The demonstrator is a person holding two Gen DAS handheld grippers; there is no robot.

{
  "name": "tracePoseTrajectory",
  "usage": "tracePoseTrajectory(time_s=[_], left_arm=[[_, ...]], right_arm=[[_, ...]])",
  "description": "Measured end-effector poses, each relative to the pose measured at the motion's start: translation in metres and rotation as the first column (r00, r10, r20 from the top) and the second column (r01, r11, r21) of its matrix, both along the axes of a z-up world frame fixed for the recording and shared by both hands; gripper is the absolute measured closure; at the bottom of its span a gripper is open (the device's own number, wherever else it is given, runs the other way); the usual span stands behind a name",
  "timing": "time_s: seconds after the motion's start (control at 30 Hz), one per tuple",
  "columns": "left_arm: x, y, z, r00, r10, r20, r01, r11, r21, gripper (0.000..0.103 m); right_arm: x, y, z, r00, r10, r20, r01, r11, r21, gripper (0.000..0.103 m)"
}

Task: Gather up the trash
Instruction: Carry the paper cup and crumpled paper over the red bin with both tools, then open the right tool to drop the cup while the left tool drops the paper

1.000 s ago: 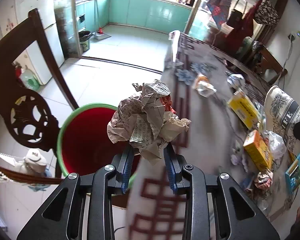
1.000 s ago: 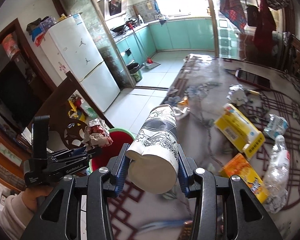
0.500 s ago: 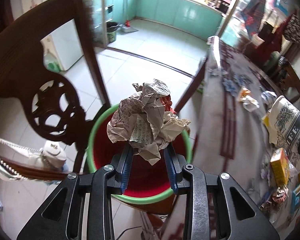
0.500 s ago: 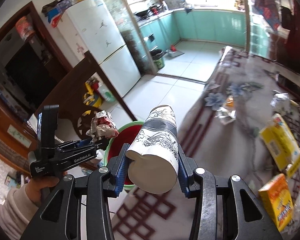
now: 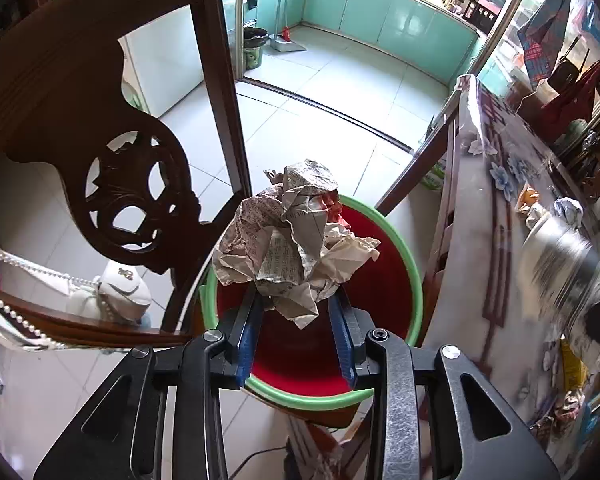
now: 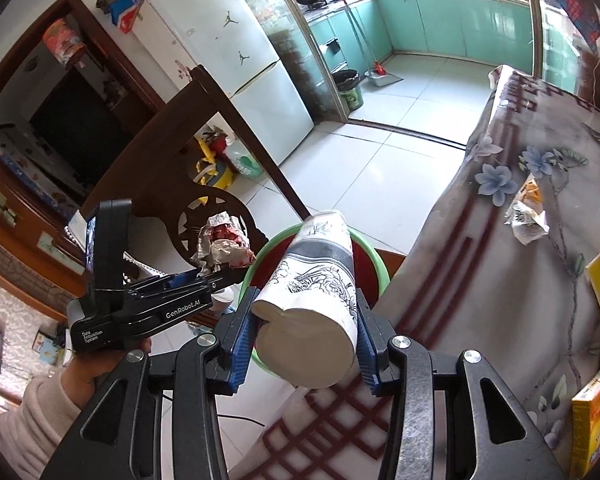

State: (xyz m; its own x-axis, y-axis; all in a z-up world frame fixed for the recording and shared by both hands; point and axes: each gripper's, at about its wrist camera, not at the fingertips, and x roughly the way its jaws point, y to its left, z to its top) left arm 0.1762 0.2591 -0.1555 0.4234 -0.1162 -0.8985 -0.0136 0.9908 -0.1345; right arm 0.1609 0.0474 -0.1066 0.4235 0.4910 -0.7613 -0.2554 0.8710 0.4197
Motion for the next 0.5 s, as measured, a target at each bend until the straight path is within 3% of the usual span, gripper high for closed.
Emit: tracePoseTrajectory(time_s=[0.1,0.17,0.23,0.5], left_arm=[[0.002,-0.002,0.0,1.0,-0.004,0.007,0.003,1.0,0.009,0.068],[0.003,-0.002,0.001,1.0,0.006,0.013,-0.006,1.0,0.005,0.048],[0.002,-0.002,0.004,1.0,0.013,0.027,-0.013,1.0,-0.004,0.039],[0.001,-0.009,0.009,0.999,-0.005,0.048,0.004,1.0,0.001,0.031]], right_arm=[[0.001,0.003,-0.002,1.0,0.003,0.003,-0.003,1.0,-0.004,0.061],[0.002,0.004,-0.003,1.0,0.001,0.002,-0.001,1.0,-0.011,0.055],[0.003,0.002,-0.003,1.0,-0.015,0.007,0.015,1.0,-0.01,0.051],[-0.006,-0.018,0.003,0.997,-0.073,0.016,0.073,0.997,-0.005,0.049]])
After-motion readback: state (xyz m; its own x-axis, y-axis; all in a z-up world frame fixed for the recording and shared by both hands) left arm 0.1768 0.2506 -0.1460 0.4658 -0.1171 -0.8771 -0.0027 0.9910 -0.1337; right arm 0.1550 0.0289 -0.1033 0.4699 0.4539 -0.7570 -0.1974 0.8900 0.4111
